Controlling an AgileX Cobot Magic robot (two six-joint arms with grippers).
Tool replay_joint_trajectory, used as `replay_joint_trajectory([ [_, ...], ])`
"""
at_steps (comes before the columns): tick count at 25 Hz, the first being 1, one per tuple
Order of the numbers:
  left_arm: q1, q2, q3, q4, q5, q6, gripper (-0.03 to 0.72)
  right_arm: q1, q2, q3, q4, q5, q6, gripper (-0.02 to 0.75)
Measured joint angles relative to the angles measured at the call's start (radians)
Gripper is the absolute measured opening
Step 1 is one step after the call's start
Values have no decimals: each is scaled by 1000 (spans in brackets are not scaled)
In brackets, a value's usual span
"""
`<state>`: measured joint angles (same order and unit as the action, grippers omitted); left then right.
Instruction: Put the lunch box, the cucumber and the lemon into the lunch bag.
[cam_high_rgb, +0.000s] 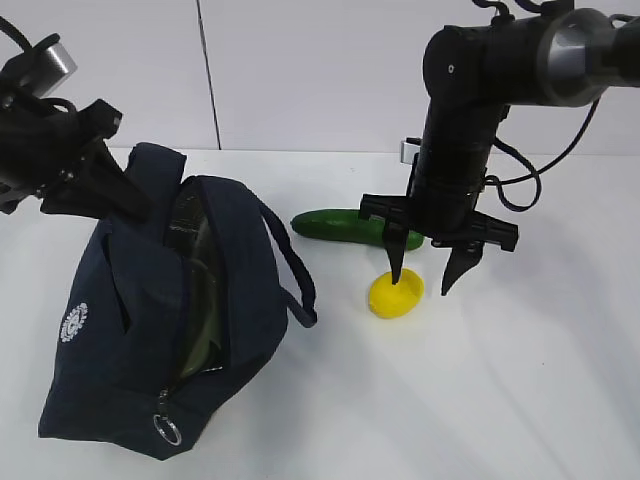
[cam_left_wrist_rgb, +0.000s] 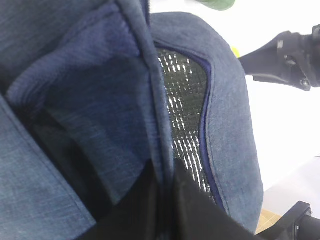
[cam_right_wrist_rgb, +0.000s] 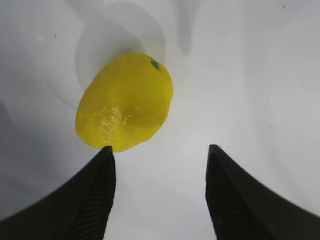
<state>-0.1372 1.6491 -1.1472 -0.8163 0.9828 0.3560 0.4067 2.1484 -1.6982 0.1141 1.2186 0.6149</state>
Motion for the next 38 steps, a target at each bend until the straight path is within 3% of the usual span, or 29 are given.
replay_joint_trajectory([
  [10, 0, 0, 0, 0, 0, 2, 5, 0, 0, 0, 72, -79, 62, 454],
  [38, 0, 0, 0, -13, -2, 25, 5, 0, 65, 0, 46, -139, 92, 454],
])
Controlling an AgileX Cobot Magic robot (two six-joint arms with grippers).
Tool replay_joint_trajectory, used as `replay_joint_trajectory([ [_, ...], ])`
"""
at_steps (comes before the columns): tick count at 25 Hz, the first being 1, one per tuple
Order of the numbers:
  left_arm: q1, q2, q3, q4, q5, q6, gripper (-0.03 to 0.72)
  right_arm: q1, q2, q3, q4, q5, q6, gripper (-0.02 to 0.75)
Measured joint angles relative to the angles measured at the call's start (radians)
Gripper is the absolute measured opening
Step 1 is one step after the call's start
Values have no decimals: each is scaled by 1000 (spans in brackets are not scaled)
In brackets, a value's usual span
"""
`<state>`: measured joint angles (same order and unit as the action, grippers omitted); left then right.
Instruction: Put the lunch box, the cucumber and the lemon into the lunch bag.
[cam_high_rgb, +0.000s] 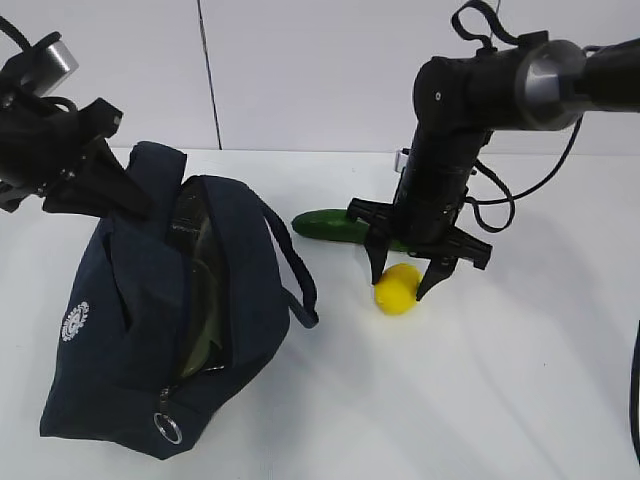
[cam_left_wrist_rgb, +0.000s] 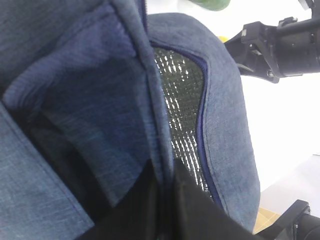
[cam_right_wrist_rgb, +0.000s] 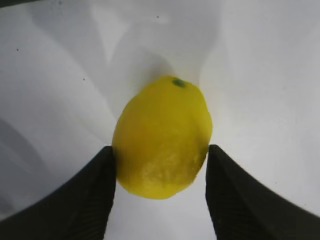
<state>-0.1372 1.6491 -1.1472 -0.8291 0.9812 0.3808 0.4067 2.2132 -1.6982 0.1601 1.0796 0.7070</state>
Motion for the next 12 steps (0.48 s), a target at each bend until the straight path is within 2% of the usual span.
replay_joint_trajectory([
  [12, 0, 0, 0, -4, 0, 2, 5, 0, 7, 0, -15, -19, -14, 454],
])
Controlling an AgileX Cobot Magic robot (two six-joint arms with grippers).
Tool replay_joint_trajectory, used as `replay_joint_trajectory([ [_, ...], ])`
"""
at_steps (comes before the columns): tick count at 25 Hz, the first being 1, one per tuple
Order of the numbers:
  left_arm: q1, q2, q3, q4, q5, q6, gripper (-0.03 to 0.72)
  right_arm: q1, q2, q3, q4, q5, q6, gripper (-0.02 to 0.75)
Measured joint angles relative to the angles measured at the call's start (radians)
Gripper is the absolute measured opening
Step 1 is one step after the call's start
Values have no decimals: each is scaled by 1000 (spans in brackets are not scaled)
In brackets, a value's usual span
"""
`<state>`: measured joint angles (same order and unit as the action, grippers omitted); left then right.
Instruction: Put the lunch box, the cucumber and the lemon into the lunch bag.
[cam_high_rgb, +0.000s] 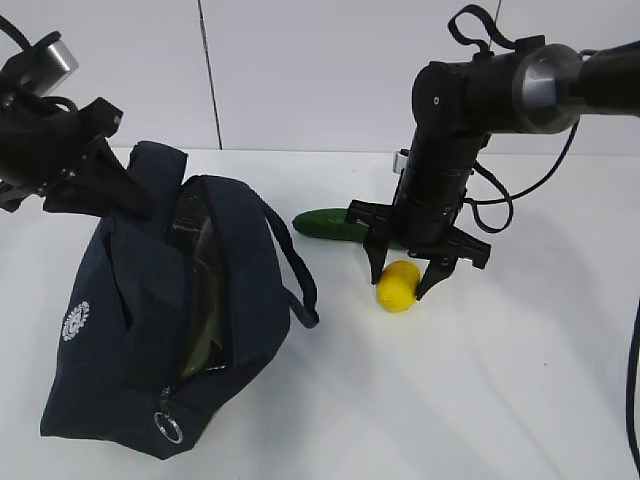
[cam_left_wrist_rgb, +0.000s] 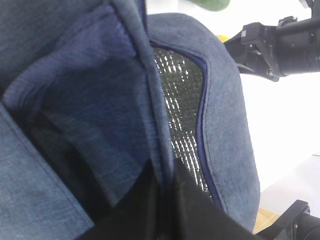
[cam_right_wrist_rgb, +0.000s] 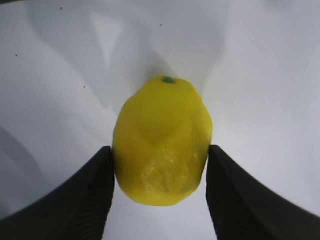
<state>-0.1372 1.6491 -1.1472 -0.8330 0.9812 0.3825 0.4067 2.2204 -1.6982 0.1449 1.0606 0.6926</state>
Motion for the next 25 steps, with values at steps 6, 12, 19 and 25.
replay_joint_trajectory([
  [6, 0, 0, 0, 0, 0, 0, 5, 0, 0, 0, -2, 0, -6, 444],
  [12, 0, 0, 0, 0, 0, 0, 5, 0, 0, 0, -6, 0, -15, 394],
  [19, 0, 0, 0, 0, 0, 0, 5, 0, 0, 0, -29, 31, -26, 391],
  [25, 0, 0, 0, 0, 0, 0, 5, 0, -16, -25, -37, 50, -89, 389],
])
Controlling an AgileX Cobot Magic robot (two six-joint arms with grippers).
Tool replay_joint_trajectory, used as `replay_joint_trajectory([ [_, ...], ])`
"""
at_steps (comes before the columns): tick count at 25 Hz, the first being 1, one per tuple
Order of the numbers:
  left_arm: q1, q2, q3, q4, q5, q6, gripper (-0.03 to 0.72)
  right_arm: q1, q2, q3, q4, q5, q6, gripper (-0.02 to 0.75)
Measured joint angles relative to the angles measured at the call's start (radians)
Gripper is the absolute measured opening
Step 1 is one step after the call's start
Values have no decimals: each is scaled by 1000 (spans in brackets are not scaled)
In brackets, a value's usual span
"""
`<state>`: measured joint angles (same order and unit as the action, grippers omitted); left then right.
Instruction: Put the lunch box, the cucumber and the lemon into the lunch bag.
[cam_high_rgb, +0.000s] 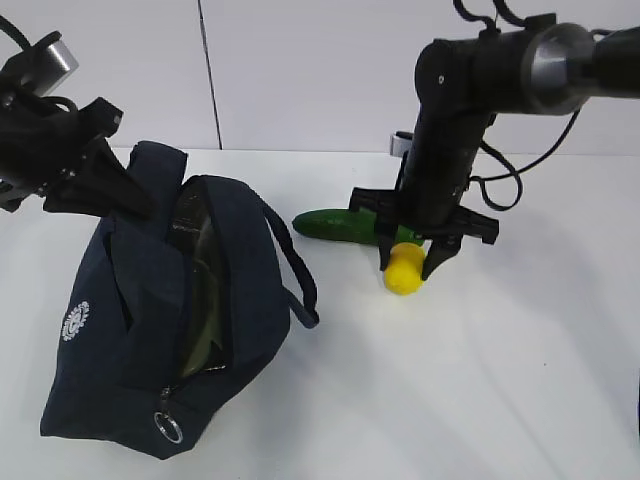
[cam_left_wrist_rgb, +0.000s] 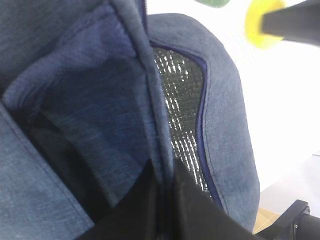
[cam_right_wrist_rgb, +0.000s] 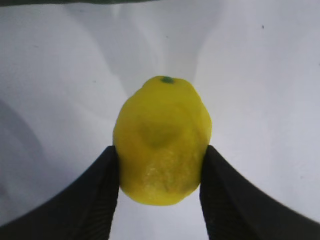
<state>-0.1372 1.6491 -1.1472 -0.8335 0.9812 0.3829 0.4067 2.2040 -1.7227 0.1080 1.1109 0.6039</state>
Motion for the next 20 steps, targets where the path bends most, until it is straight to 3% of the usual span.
replay_joint_trajectory([
  [8, 0, 0, 0, 0, 0, 0, 5, 0, -111, -109, 53, 16, -138, 389],
  [14, 0, 0, 0, -37, 17, 40, 5, 0, -133, -131, 422, 29, -484, 388],
  [20, 0, 0, 0, -61, 28, 60, 5, 0, -133, -131, 688, 72, -715, 386],
])
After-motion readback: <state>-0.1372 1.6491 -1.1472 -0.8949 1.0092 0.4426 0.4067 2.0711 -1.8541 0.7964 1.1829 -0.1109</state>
